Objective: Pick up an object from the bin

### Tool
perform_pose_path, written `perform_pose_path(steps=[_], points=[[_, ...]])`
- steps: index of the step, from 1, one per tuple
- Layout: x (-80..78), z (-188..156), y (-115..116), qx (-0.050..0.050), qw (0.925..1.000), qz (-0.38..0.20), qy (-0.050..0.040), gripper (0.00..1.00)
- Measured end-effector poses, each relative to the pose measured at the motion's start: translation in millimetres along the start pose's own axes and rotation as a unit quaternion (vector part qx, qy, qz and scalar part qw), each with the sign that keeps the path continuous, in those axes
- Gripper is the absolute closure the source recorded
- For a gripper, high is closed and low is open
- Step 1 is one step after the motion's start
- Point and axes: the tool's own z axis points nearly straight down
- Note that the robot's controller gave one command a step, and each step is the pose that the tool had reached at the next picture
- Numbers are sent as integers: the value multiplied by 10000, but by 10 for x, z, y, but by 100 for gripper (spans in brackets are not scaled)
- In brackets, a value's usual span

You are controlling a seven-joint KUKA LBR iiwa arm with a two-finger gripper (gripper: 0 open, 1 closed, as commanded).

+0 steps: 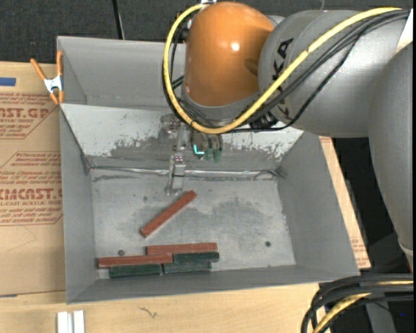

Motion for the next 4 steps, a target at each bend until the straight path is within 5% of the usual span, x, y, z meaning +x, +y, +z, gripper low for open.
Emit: perform_pose_path(steps=[1,2,3,4], points=[[227,1283,-388,7,9952,-980,3,0],[299,1715,-252,2,9848,-1736,-26,0],[286,1700,-252,-1,9849,-1731,-44,100],[287,1704,-250,-4,9849,-1731,-51,0]])
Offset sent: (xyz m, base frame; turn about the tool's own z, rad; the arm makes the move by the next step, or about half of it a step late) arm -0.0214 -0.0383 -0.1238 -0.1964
